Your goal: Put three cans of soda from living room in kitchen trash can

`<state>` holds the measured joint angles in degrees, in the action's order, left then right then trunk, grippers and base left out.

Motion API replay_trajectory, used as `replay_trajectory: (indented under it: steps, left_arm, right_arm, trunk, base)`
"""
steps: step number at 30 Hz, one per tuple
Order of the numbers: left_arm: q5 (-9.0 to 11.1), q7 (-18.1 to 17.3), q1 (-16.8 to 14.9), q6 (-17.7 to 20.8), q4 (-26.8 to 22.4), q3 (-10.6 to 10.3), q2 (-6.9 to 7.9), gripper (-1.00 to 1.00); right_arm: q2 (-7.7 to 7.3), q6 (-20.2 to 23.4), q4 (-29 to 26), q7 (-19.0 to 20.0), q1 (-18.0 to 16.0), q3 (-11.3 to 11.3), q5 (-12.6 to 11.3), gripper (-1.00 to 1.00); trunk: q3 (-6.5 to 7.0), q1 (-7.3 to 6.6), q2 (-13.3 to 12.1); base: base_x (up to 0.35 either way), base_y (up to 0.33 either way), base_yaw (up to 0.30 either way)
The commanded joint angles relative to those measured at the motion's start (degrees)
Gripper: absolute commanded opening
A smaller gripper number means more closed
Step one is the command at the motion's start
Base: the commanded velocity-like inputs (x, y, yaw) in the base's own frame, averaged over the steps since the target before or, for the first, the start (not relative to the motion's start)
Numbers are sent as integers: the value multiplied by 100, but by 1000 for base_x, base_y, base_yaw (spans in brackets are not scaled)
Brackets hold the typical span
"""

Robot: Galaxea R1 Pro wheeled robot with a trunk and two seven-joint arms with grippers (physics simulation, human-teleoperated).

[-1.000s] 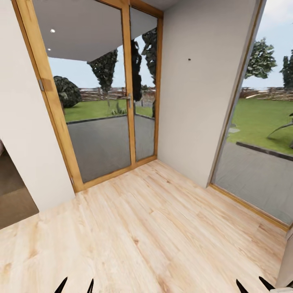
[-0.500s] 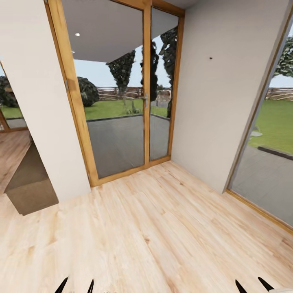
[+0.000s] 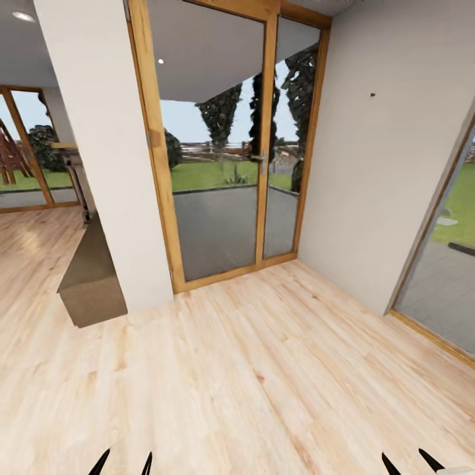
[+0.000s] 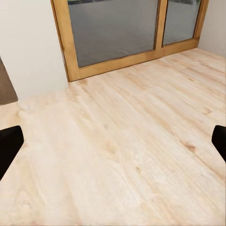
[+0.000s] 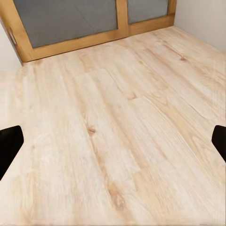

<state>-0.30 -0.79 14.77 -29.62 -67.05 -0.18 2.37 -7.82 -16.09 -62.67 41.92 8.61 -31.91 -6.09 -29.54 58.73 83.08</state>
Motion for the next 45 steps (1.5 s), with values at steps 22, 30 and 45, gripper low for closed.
replay_trajectory:
  steps: [22, 30, 45]
  left_arm:
    - [-5, 0, 9, -9, -19, 0, 0, 100]
    - [-5, 0, 9, -8, -27, 0, 0, 100]
    - [-5, 0, 10, -8, -36, 0, 8, 100]
  right_arm:
    - [8, 0, 0, 0, 0, 0, 2, 100]
    - [15, 0, 0, 0, 0, 1, 6, 100]
    - [17, -1, 0, 0, 0, 1, 3, 100]
  trunk:
    - [0, 0, 0]
    - [0, 0, 0]
    - [0, 0, 0]
  base:
    - [-204, 141, 57]
    - [-12, 8, 235]
    - [-1, 1, 246]
